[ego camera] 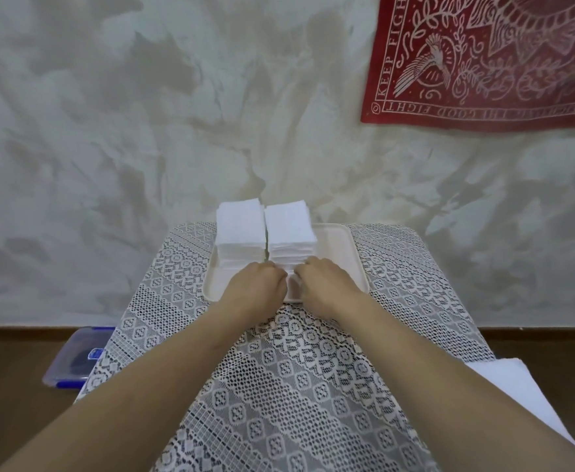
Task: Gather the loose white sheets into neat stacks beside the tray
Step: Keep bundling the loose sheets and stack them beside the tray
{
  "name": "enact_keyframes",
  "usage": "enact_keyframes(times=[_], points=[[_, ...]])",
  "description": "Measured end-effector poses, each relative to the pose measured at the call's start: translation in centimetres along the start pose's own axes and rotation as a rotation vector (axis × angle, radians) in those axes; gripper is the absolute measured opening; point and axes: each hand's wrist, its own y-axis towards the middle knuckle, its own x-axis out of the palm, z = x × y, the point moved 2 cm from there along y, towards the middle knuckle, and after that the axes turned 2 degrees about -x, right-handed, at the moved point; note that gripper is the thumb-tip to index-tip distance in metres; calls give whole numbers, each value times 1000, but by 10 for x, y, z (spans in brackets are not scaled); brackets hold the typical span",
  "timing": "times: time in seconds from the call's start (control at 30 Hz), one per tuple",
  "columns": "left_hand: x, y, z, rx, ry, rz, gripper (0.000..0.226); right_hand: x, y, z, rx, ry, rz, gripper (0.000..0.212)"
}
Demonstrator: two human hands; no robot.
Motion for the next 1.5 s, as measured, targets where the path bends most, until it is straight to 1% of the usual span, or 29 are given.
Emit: enact_keyframes(times=[0.17,0.27,0.43,0.47,0.5,0.57,0.6,0.67,0.77,0.93,1.13,1.3,1.37,1.5], points=[[3,19,-6,17,26,22,36,3,18,5,-3,8,45,36],[2,24,-6,35,40,25,36,4,23,6,3,-2,55,36],[0,19,-4,2,49,-6,35,5,20,6,12,3,23,35],[-1,14,-3,-9,58,-29,38,4,15,5,13,8,17,36],[-3,8,-1,-25,72,-65,47,3,9,4,13,14,15,37],[-11,-8,3,-39,109,-132,66,-5,-6,-1,9,38,26,44],[-16,-16,6,-40,137,-149,71,-9,-15,-4,5,40,30,49],[-28,-31,11,-43,190,-164,75,-18,-34,-10,-1,15,17,55],[-41,-58,25,-34,195,-166,80,-30,-65,-16,-4,-27,1,59],[-53,-110,71,20,176,-125,85,-49,-129,-9,-11,-124,67,57],[-47,-148,153,126,161,-88,86,-71,-221,30,49,-157,197,55],[-26,-163,216,204,133,-110,82,-61,-282,64,84,-177,180,53],[-15,-162,230,206,125,-132,79,-55,-295,73,97,-194,153,51],[8,-159,241,181,120,-163,74,-32,-304,86,132,-184,95,38]])
